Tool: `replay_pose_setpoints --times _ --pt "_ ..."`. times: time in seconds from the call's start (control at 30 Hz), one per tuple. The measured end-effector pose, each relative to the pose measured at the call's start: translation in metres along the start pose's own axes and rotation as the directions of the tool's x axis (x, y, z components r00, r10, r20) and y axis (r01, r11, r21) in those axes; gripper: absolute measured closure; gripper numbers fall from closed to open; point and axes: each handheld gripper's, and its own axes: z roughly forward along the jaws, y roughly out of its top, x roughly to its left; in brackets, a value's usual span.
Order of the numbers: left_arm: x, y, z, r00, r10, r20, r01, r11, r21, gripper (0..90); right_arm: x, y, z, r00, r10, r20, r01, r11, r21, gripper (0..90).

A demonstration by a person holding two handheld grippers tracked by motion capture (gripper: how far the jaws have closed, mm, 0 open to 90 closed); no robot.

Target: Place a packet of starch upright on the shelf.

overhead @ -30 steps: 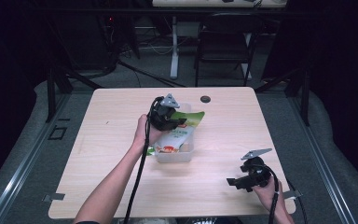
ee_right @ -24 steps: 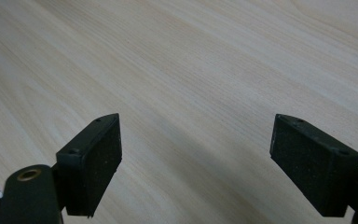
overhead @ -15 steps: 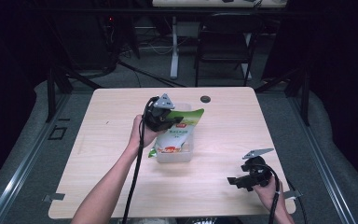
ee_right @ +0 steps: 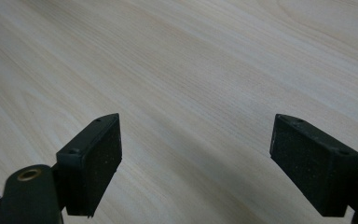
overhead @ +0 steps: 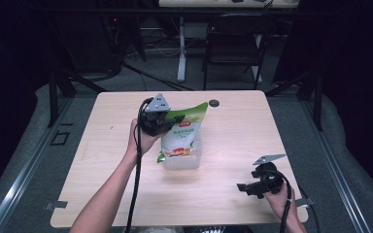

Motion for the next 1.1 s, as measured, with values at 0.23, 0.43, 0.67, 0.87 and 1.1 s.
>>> replay_pose_setpoints --times 0.23,0.43,0.67,0.87,1.1 --pt "-0.001 -0.001 0.003 0.9998 0.005 -0.021 -0.006 0.9996 -0.026 89.9 0.000 0.000 0.000 1.0000 -0.007 0.000 0.007 1.000 0.008 16.2" --pt "0.002 -0.008 0.007 0.9998 -0.022 -0.001 0.022 0.9963 -0.083 89.9 0.000 0.000 0.000 1.0000 -0.006 -0.003 0.006 1.000 0.010 16.2" --pt "0.003 -0.020 0.012 0.9993 -0.037 0.000 0.037 0.9965 -0.075 89.9 0.000 0.000 0.000 1.0000 -0.005 -0.002 0.005 1.000 0.009 16.2" --pt "0.005 -0.026 0.014 0.9983 -0.058 0.010 0.058 0.9960 -0.068 89.9 0.000 0.000 0.001 1.0000 -0.004 -0.008 0.004 1.000 0.005 16.2" --pt "0.007 -0.032 0.017 0.9960 -0.085 0.027 0.087 0.9940 -0.066 89.9 0.000 0.000 0.001 0.9999 -0.006 -0.011 0.006 1.000 0.009 16.3"
